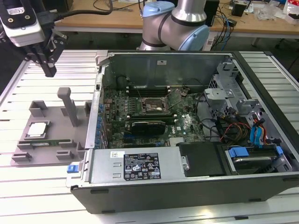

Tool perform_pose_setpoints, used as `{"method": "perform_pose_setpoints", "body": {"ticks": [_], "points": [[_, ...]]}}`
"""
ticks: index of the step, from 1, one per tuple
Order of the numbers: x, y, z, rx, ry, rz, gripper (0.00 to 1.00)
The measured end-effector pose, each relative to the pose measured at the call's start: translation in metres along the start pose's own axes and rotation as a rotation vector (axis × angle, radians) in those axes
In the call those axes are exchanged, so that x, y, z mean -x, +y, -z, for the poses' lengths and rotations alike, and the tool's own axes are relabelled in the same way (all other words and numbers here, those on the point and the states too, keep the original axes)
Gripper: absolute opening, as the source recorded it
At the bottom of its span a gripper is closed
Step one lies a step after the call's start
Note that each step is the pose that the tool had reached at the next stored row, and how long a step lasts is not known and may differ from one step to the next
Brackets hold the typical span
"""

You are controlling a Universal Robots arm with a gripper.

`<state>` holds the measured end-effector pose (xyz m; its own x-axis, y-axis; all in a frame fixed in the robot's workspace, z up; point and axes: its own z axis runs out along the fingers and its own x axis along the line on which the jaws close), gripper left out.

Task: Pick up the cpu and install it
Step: 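Reach for the cpu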

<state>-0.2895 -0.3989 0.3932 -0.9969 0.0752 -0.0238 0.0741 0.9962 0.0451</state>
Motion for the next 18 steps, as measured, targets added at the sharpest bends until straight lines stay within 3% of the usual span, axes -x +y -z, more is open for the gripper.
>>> {"method": "perform_pose_setpoints", "body": {"ticks": [18], "points": [[-0.0323,-0.0024,0.0000,0.0000,0.0000,0.000,0.11]]}}
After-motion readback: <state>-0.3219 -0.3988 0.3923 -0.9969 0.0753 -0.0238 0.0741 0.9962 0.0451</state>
